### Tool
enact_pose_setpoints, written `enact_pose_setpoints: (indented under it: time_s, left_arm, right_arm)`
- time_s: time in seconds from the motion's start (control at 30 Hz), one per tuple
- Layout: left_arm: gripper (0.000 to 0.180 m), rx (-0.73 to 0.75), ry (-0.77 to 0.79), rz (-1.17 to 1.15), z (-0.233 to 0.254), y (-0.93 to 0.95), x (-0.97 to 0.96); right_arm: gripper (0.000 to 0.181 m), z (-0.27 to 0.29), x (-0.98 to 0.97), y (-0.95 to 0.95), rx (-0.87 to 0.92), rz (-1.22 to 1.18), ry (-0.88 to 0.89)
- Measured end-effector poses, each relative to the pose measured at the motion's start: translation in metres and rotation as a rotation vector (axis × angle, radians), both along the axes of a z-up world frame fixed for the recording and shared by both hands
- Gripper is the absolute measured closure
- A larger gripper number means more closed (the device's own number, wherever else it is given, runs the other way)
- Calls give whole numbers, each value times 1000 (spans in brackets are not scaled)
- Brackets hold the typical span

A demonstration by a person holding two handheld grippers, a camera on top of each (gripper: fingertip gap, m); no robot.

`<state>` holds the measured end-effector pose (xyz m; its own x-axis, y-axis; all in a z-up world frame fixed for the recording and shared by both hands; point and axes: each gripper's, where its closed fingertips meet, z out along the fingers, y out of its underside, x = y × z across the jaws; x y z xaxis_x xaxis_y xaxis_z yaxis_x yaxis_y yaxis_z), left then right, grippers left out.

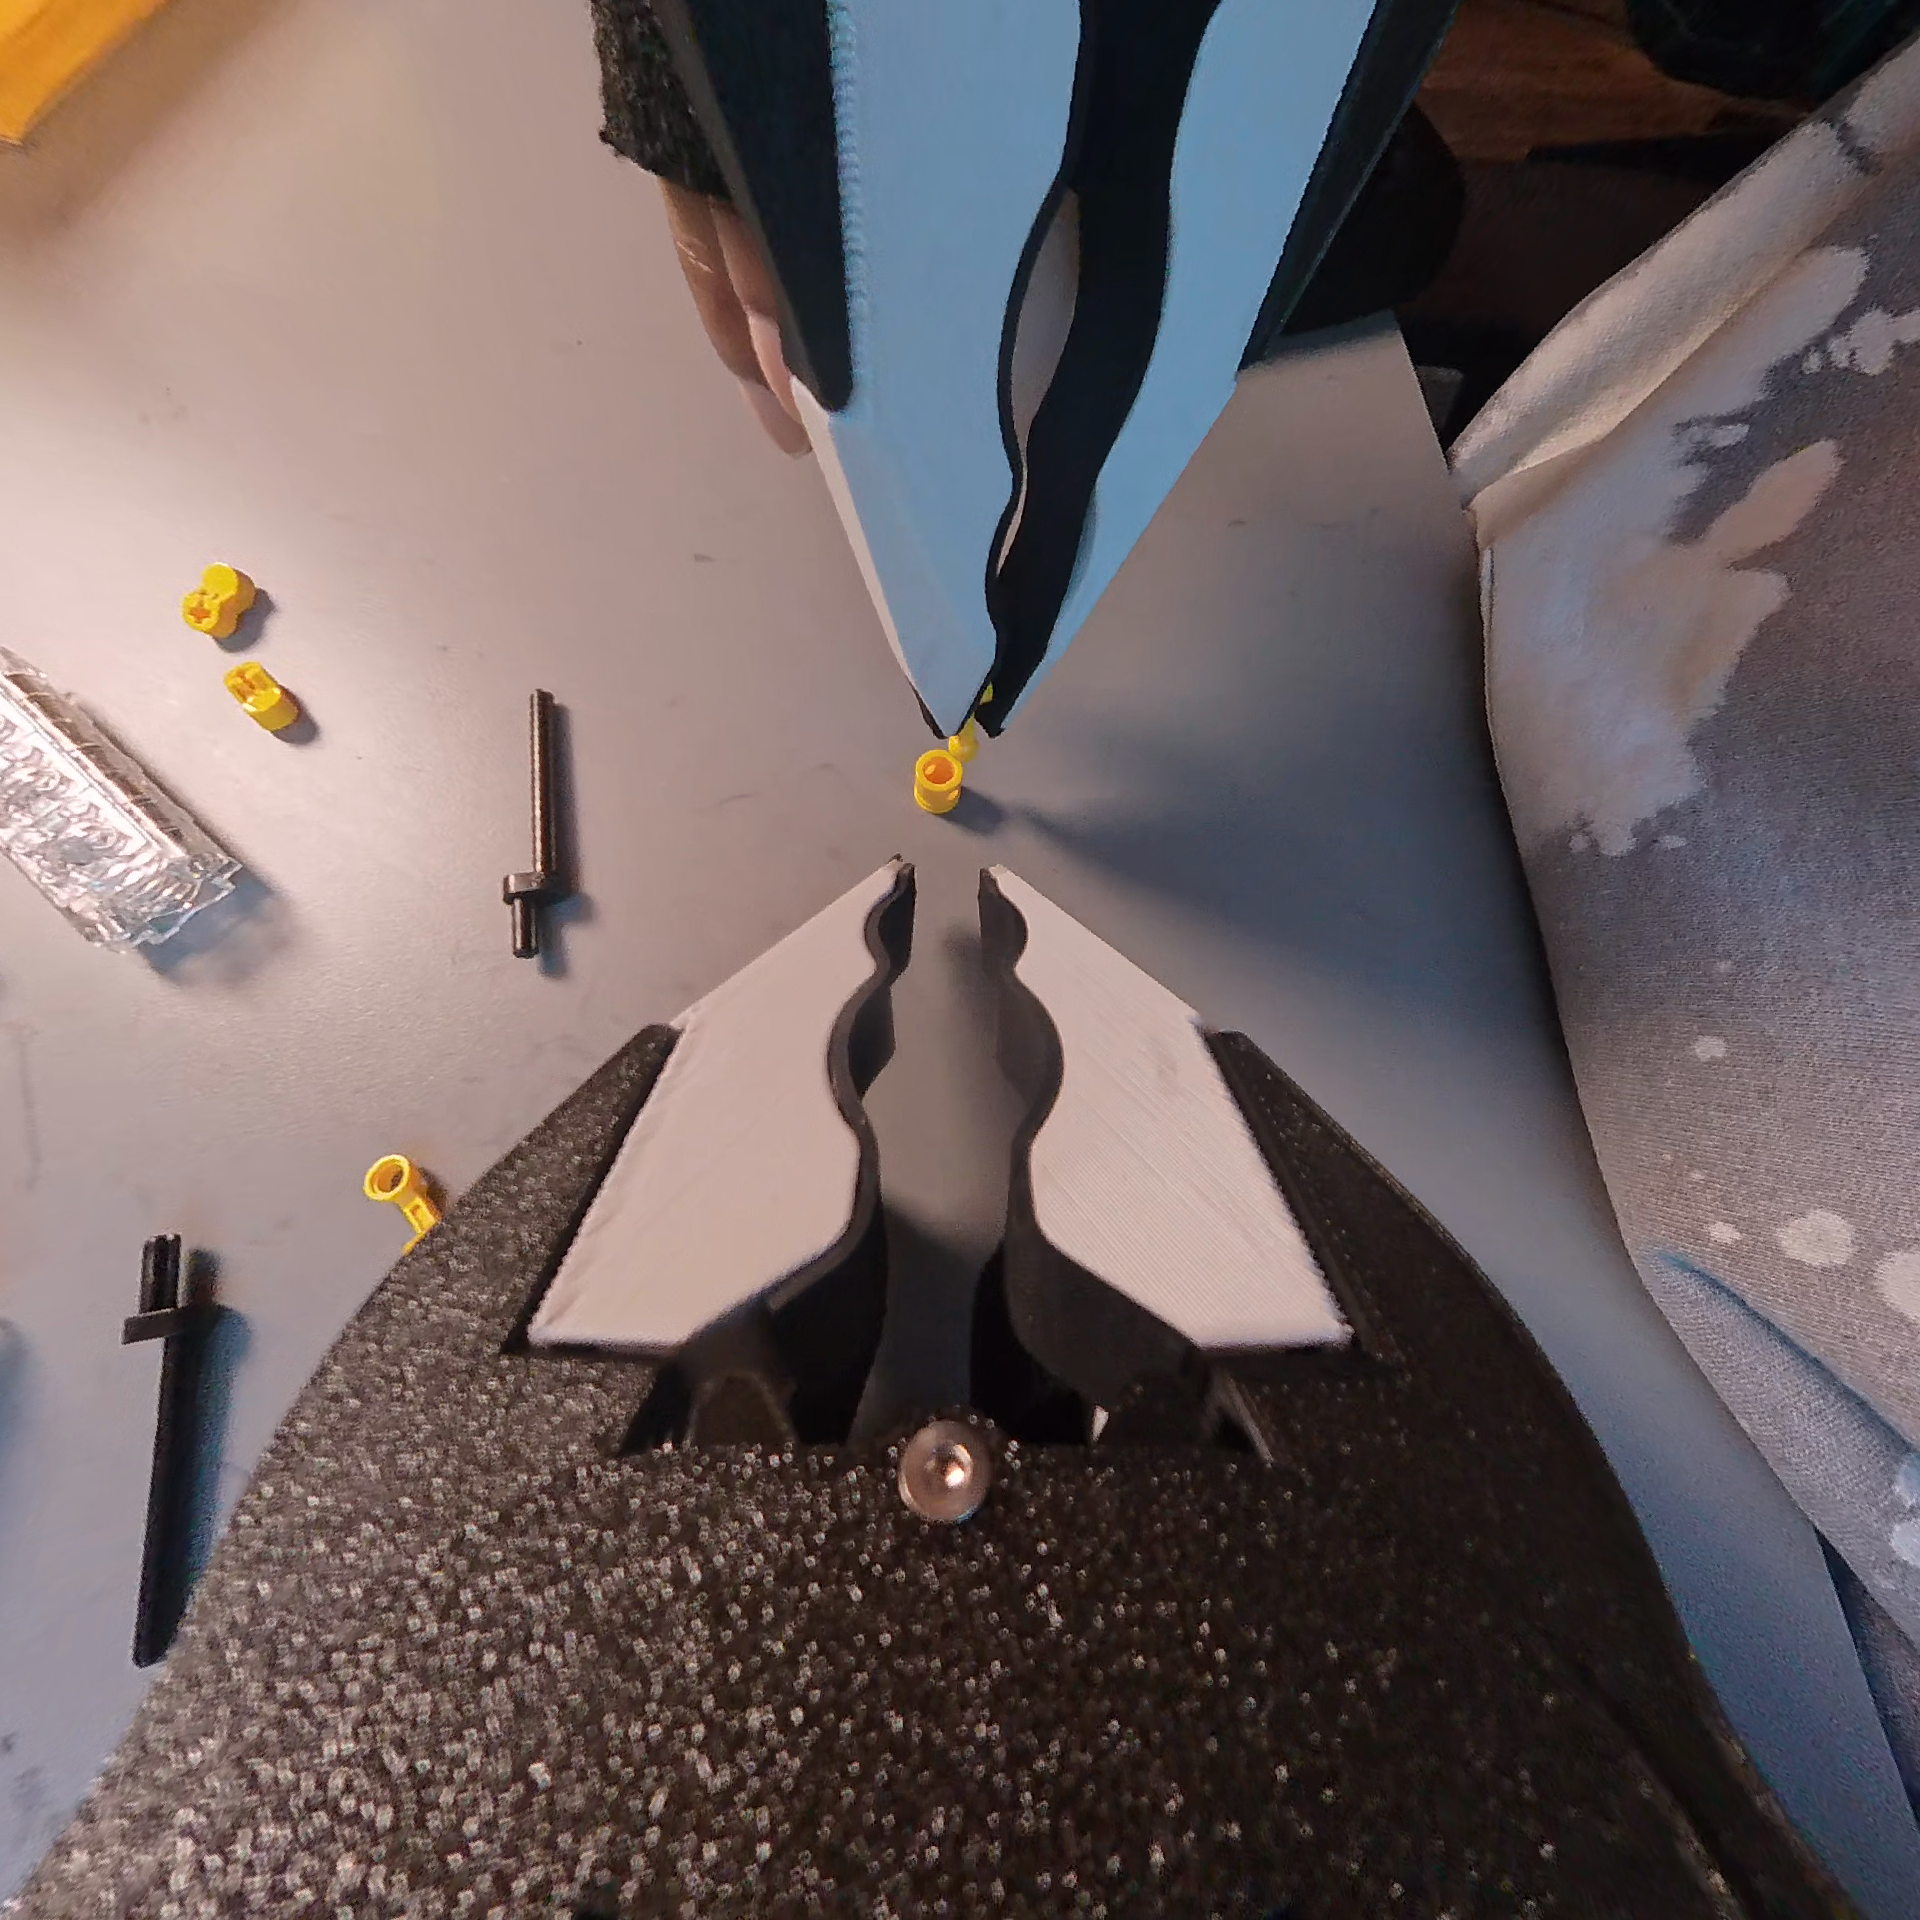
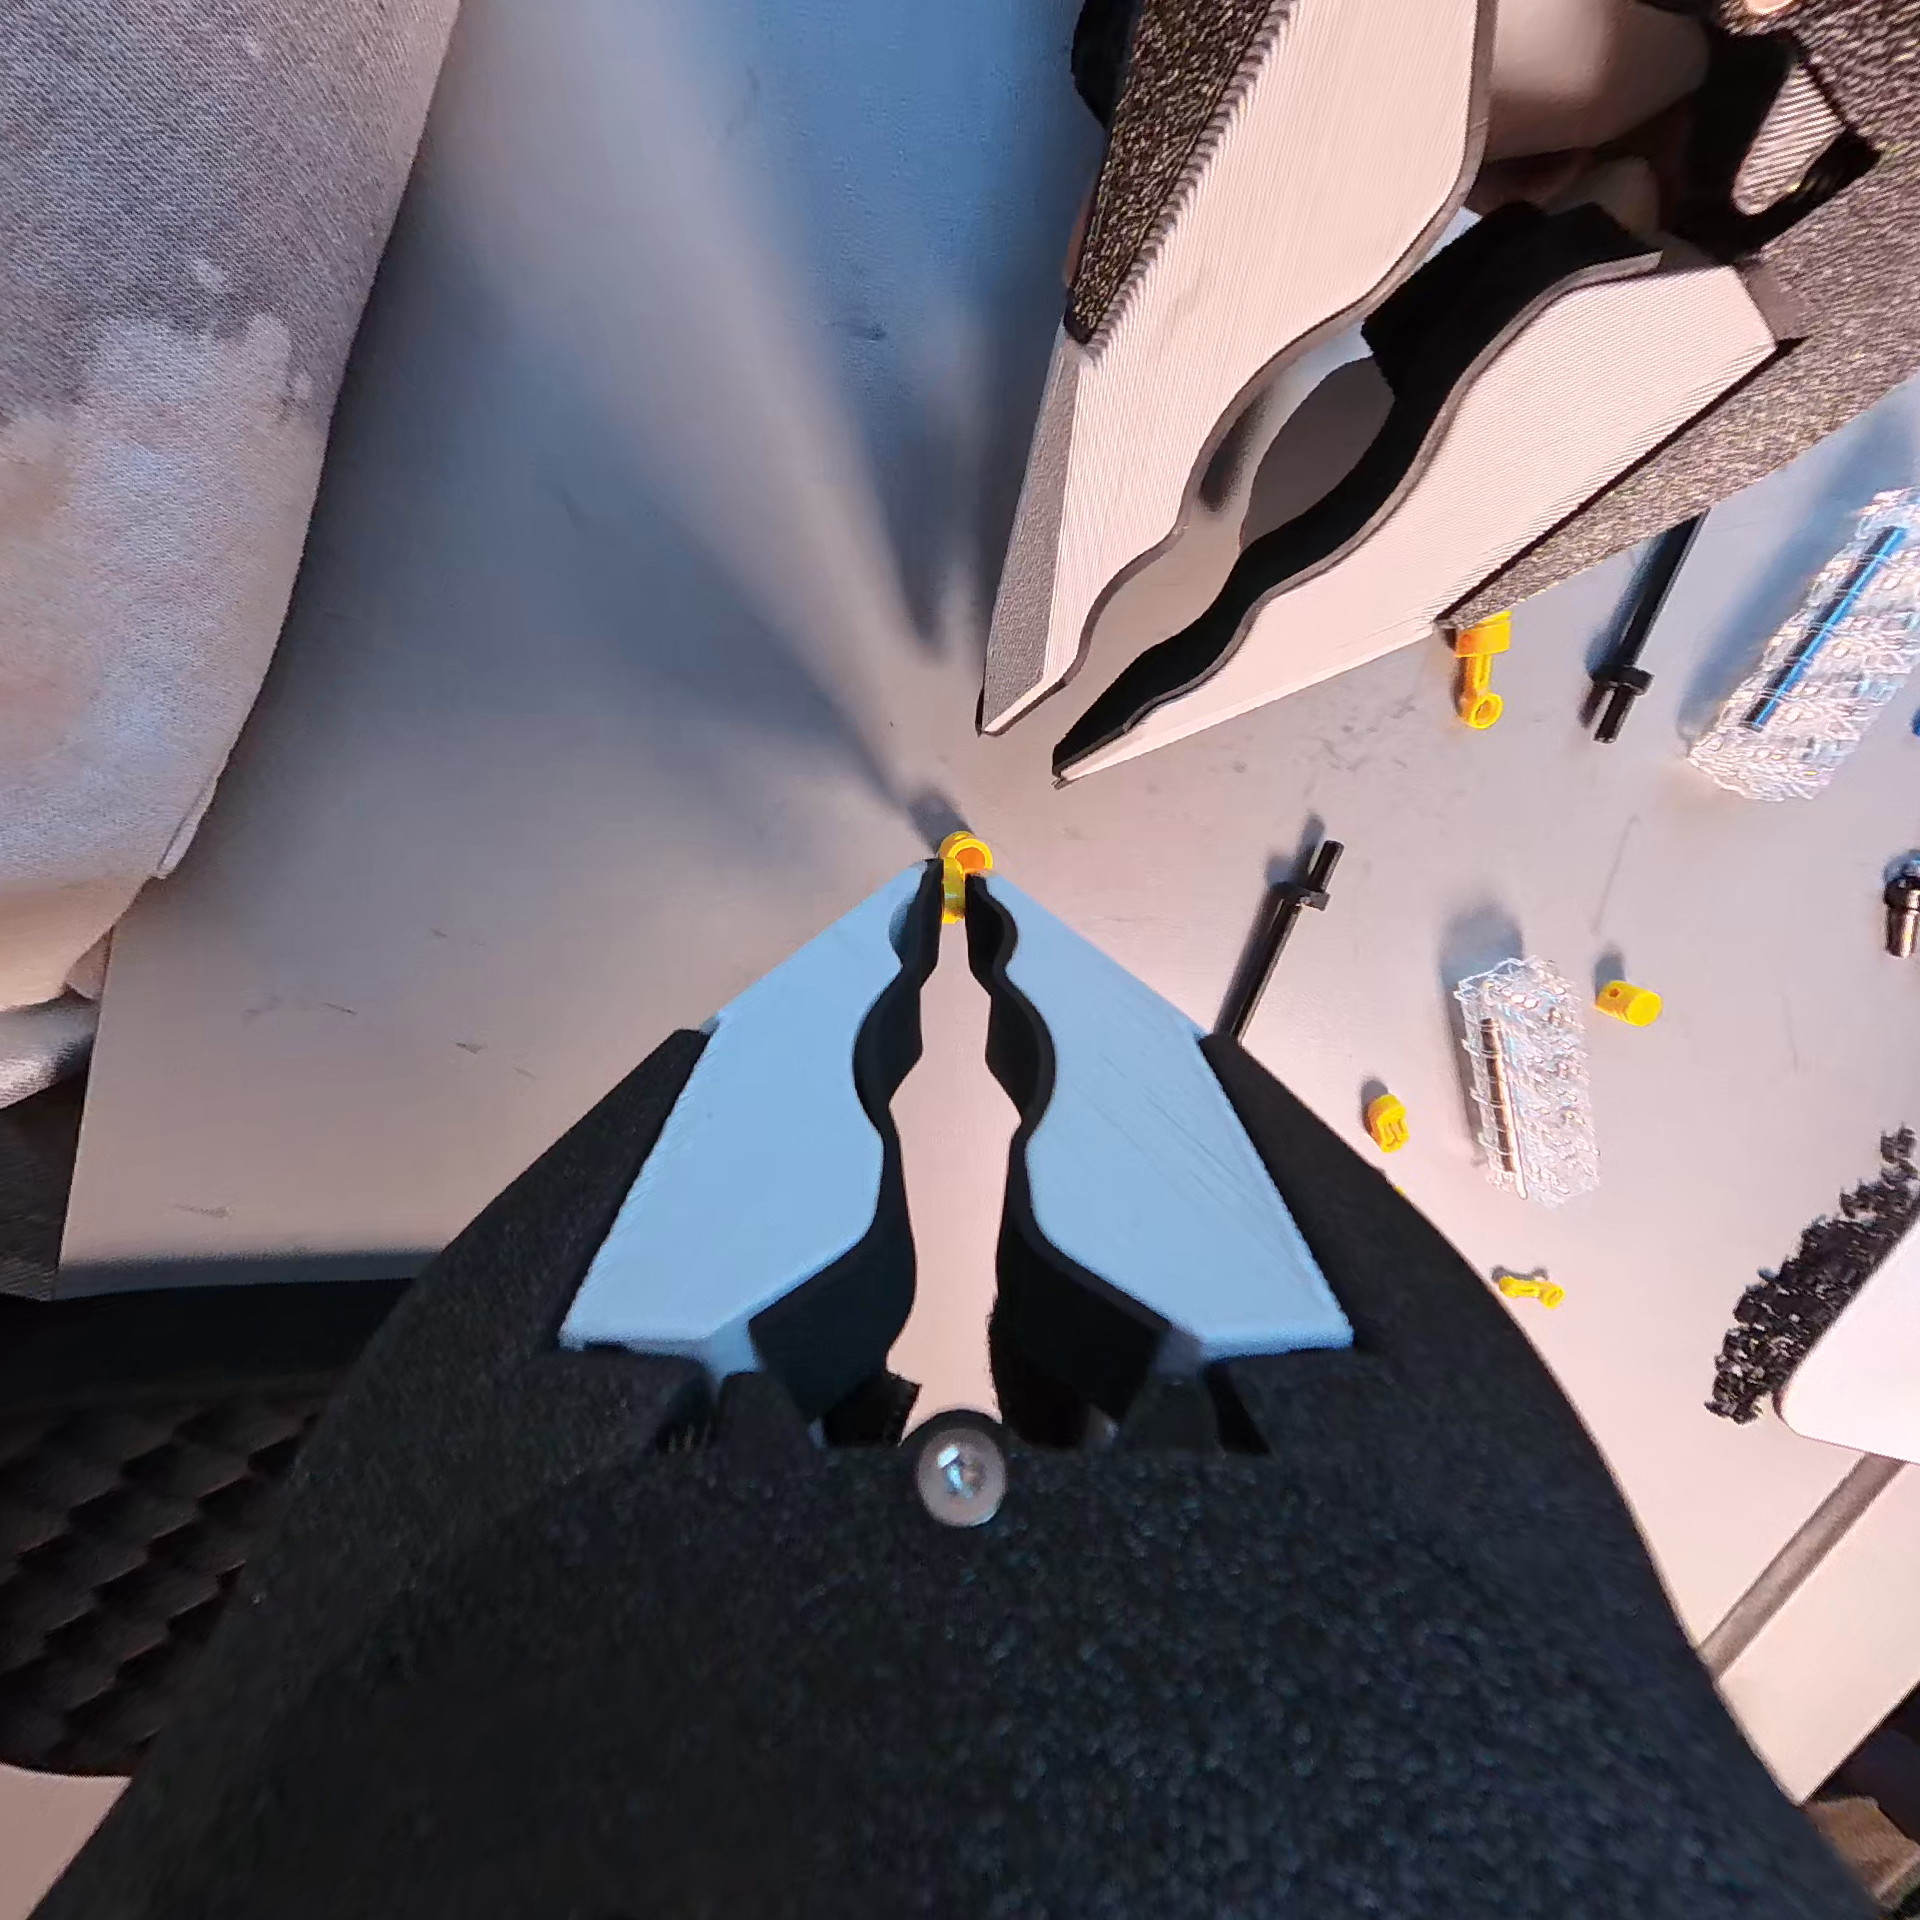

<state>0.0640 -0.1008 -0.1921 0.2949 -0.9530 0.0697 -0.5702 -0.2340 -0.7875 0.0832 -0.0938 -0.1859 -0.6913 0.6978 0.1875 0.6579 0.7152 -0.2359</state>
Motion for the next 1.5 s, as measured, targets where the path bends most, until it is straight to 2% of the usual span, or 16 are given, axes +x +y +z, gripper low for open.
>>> enact_pose_setpoints:
  time_s: [1.0,1.33,1.5]
  left_arm:
    - [170,-23,38,-5,-8,-4,1]
    - [170,-26,47,-7,-10,-5,1]
    - [170,-23,51,-16,-10,-6,4]
  right_arm:
    - [178,-7,-6,3,91,43,-80]
    - [178,-8,-3,4,-11,-133,8]
    - [179,-11,-2,7,-2,-157,9]
